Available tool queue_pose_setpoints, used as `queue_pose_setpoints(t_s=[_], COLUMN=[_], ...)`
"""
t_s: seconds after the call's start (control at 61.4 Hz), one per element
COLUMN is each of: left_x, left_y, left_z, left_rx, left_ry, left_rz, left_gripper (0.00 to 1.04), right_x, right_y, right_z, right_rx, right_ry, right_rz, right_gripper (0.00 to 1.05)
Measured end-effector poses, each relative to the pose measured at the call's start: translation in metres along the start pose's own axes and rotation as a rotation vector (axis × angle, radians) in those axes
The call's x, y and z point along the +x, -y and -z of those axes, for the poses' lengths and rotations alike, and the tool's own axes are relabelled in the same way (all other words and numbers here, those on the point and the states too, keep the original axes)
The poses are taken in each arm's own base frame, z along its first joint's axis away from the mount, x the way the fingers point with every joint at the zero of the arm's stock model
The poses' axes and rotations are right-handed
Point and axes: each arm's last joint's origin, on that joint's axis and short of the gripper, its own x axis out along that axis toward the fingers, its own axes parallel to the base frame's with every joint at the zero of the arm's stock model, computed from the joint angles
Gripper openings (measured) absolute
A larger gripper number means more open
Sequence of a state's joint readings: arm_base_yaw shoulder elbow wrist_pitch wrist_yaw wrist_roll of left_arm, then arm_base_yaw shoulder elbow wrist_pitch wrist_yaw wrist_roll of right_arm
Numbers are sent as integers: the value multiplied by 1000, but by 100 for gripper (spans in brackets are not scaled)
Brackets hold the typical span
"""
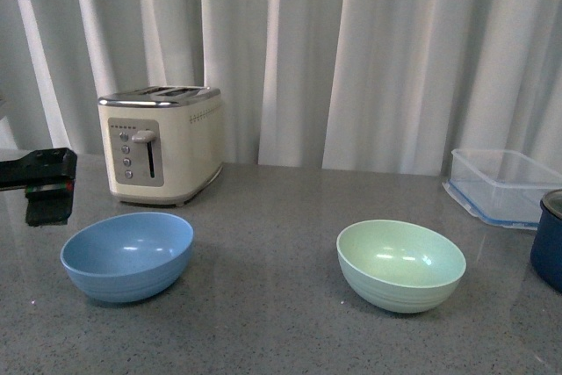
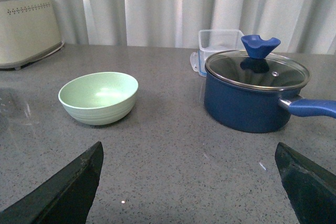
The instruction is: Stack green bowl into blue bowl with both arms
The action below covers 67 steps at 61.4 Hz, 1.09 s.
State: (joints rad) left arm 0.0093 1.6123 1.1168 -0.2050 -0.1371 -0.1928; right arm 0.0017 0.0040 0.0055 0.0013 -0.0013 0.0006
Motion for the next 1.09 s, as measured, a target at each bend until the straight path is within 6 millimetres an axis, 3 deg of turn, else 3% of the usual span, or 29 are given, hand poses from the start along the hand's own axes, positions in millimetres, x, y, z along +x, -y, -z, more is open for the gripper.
queue_pose_setpoints(t_s=[0.277, 0.717, 1.092], left_x=[28, 62, 65], left_y=[15, 24, 24], left_z=[-5, 14, 15], left_rx=[20, 28, -6], left_ry=[-18, -87, -81], left_rz=[1, -26, -41], left_gripper=[98, 97, 34], right_x=[0, 0, 0], right_y=[0, 0, 0], right_z=[0, 0, 0], right_rx=[0, 0, 0], right_ry=[0, 0, 0], right_rz=[0, 0, 0], right_gripper=[95, 95, 95])
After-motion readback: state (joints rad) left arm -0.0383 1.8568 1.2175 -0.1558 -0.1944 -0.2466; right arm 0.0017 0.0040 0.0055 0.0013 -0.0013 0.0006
